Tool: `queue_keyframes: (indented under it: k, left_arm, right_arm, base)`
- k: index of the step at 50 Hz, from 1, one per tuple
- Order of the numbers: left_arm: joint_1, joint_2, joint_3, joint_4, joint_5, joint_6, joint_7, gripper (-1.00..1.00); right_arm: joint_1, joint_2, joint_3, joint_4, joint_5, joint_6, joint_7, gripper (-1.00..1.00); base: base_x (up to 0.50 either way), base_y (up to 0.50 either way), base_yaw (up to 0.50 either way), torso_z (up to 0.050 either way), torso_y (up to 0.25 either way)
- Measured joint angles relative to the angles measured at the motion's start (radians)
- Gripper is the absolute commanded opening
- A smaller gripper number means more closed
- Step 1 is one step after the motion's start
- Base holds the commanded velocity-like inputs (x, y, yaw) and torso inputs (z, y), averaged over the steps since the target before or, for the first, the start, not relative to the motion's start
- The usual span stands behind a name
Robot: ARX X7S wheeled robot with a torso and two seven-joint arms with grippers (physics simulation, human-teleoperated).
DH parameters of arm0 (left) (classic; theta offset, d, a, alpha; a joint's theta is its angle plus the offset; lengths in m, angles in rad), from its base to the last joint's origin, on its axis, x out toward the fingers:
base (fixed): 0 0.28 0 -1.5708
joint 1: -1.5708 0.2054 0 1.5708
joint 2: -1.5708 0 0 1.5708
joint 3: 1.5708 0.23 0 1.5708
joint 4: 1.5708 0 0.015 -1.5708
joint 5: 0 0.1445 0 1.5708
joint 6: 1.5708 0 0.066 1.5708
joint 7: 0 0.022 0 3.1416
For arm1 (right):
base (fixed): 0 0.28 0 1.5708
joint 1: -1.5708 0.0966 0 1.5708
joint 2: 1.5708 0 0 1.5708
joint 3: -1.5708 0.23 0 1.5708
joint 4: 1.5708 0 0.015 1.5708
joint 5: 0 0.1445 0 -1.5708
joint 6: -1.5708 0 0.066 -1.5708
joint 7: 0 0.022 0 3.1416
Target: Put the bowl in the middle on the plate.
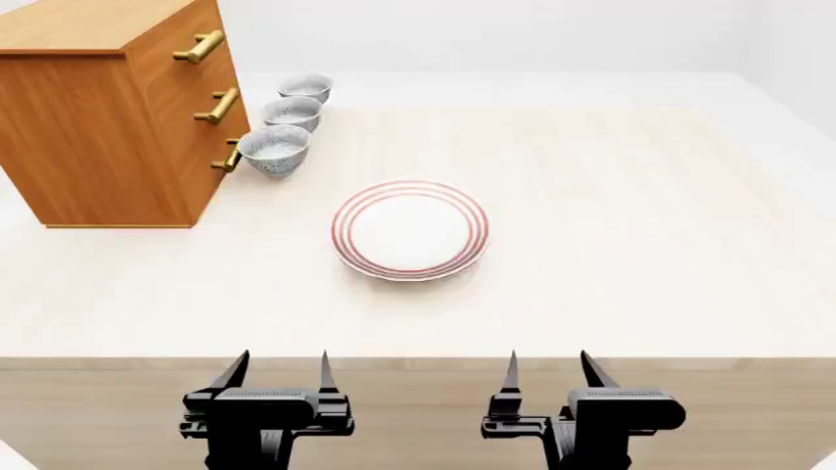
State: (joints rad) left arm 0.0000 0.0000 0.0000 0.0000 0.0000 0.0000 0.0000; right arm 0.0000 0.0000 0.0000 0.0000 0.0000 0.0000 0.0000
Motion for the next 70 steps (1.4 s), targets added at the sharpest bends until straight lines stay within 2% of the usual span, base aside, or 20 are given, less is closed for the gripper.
queue_keyframes:
  k: [18, 23, 32, 41, 54, 70]
  left_arm:
    - [0.002, -0.037, 0.045, 0.025, -0.036, -0.035, -0.044, 1.0]
    - [-0.038, -0.051, 0.052, 0.171, -0.055, -0.241, -0.073, 1.0]
    - [-0.249, -0.079, 0.063, 0.443, -0.075, -0.668, -0.112, 1.0]
    - [-0.384, -0.091, 0.062, 0.555, -0.094, -0.887, -0.131, 1.0]
    - [-0.457, -0.106, 0.074, 0.591, -0.103, -0.982, -0.151, 1.0]
    - [-0.484, -0.123, 0.09, 0.581, -0.107, -0.992, -0.168, 1.0]
  right_arm:
    - [-0.006, 0.04, -0.047, -0.051, 0.034, 0.047, 0.043, 1.0]
    - [0.028, 0.061, -0.041, -0.2, 0.065, 0.225, 0.057, 1.0]
    - [0.224, 0.114, -0.008, -0.468, 0.147, 0.668, 0.078, 1.0]
    - [0.352, 0.149, 0.017, -0.588, 0.202, 0.903, 0.075, 1.0]
    - [0.435, 0.16, 0.046, -0.632, 0.247, 1.04, 0.076, 1.0]
    - [0.467, 0.161, 0.061, -0.632, 0.278, 1.083, 0.075, 1.0]
  base:
    - [0.0, 0.0, 0.0, 0.0, 0.0]
    - [0.0, 0.0, 0.0, 0.0, 0.0]
    - [0.0, 0.0, 0.0, 0.0, 0.0]
    - [0.34, 0.0, 0.0, 0.0, 0.0]
    - [0.5, 0.0, 0.0, 0.0, 0.0]
    - [0.5, 0.0, 0.0, 0.0, 0.001]
